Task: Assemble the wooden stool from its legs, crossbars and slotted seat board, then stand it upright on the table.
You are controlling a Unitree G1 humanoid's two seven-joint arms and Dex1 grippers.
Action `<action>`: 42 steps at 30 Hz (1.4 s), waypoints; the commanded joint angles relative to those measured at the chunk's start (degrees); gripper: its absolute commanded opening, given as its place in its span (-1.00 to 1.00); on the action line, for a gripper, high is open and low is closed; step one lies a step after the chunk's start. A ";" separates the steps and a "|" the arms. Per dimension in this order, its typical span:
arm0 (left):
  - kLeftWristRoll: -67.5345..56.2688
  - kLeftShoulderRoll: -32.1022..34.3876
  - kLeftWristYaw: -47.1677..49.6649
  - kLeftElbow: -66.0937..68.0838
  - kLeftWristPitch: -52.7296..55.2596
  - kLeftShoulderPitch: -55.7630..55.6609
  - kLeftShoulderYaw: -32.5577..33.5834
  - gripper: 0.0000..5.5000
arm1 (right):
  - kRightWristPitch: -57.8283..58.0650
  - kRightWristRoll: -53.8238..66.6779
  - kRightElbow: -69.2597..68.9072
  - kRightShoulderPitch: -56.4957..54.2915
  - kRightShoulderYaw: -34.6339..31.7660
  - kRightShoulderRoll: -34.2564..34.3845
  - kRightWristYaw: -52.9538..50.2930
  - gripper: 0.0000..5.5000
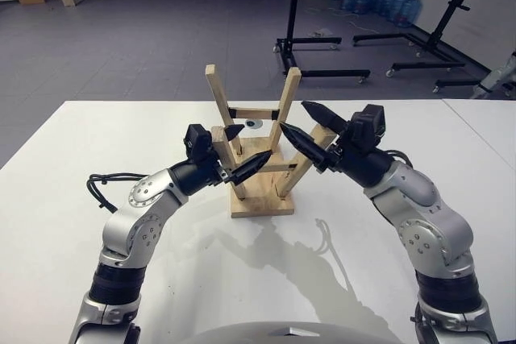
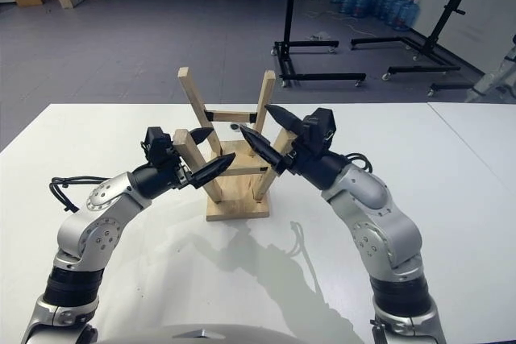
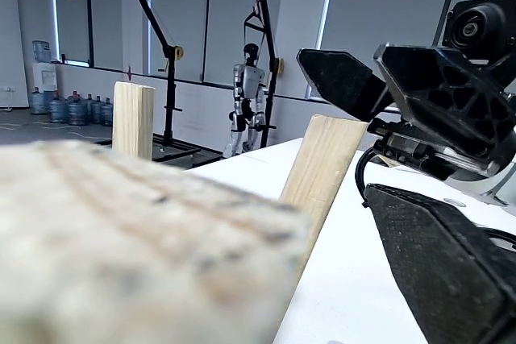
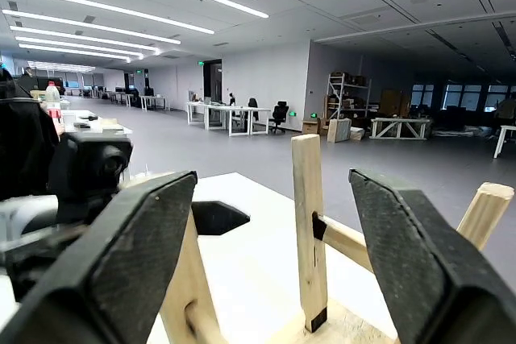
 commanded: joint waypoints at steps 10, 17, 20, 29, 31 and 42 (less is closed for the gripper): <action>2.41 0.19 0.10 2.03 -2.22 0.17 1.37 0.87 | -12.90 -8.95 23.79 -11.04 -9.94 -0.99 -1.21 0.26; 3.16 1.66 -0.97 3.74 -3.03 -0.44 2.63 0.87 | -19.63 -14.36 35.16 -9.58 -3.44 4.33 6.83 0.26; 3.26 2.71 -1.25 4.60 -3.49 -0.29 3.92 0.87 | -17.60 -13.16 33.29 -6.97 -0.88 4.04 12.24 0.26; 3.19 6.82 -1.79 8.38 -5.31 0.74 11.13 0.87 | -3.14 -5.36 6.39 5.94 6.38 -5.43 24.22 0.26; 3.66 7.12 -1.78 9.42 -5.89 0.75 11.71 0.87 | -0.49 -3.50 1.73 5.39 6.35 -6.43 23.52 0.26; 5.25 4.79 -1.46 11.35 -8.70 0.68 10.14 0.87 | 3.55 -0.05 18.78 9.73 -2.70 -12.32 28.77 0.26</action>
